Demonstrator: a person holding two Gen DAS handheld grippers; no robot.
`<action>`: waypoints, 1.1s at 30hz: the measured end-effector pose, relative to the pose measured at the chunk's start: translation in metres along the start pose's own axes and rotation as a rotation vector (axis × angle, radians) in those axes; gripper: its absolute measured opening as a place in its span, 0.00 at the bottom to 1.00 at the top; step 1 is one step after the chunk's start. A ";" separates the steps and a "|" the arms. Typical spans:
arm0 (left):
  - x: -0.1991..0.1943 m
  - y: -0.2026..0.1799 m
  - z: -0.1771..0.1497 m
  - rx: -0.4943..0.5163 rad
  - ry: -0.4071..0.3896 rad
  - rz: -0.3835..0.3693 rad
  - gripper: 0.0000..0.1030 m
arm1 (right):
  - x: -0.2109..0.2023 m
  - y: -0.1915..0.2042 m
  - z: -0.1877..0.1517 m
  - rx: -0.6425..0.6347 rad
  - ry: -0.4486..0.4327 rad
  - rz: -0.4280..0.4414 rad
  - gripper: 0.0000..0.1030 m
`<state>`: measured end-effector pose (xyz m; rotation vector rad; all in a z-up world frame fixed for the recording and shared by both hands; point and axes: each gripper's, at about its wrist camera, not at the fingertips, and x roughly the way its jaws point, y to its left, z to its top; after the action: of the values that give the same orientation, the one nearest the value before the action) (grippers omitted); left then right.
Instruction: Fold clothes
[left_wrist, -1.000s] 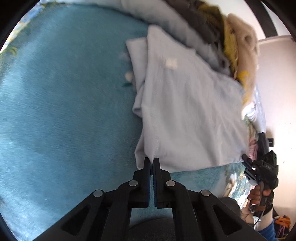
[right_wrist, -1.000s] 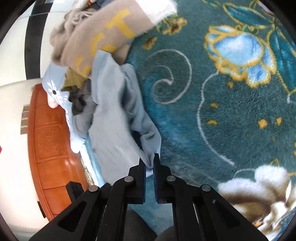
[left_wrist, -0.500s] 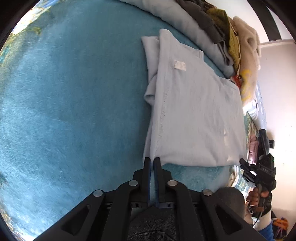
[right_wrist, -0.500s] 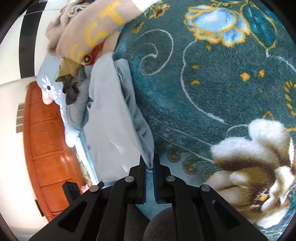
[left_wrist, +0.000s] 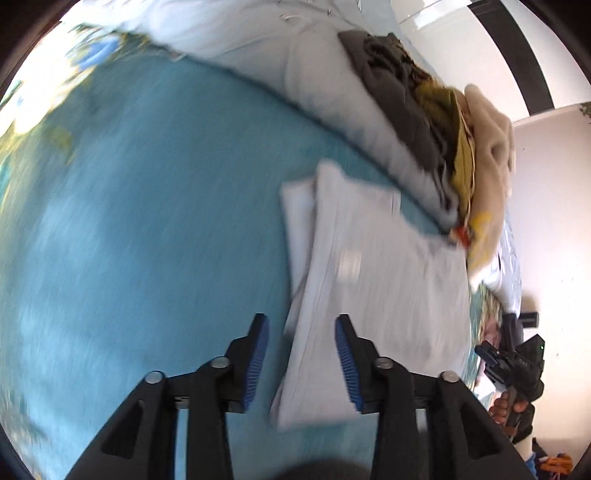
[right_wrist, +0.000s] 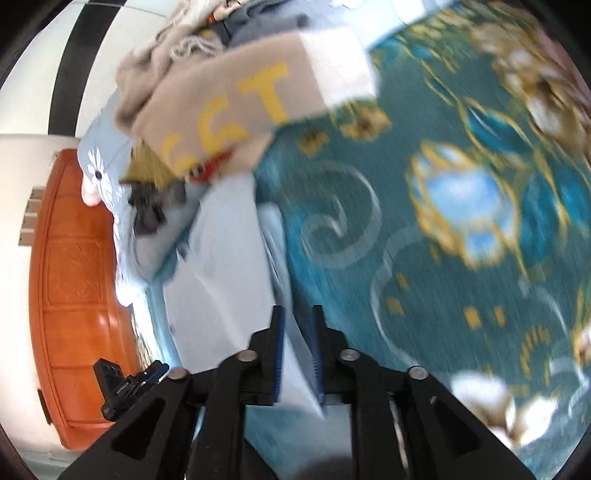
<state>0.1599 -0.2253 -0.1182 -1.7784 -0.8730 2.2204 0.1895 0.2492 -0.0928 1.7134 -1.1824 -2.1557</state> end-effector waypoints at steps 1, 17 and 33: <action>0.008 -0.003 0.012 0.006 -0.010 0.000 0.47 | 0.006 0.005 0.010 -0.004 -0.006 0.009 0.31; 0.060 -0.018 0.074 0.056 -0.047 -0.001 0.49 | 0.089 0.038 0.084 0.016 0.012 0.117 0.34; 0.041 -0.041 0.063 0.146 -0.127 0.009 0.04 | 0.065 0.068 0.082 -0.135 0.019 0.163 0.02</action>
<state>0.0802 -0.1932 -0.1231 -1.5954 -0.7059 2.3583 0.0726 0.2067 -0.0946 1.5241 -1.1029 -2.0671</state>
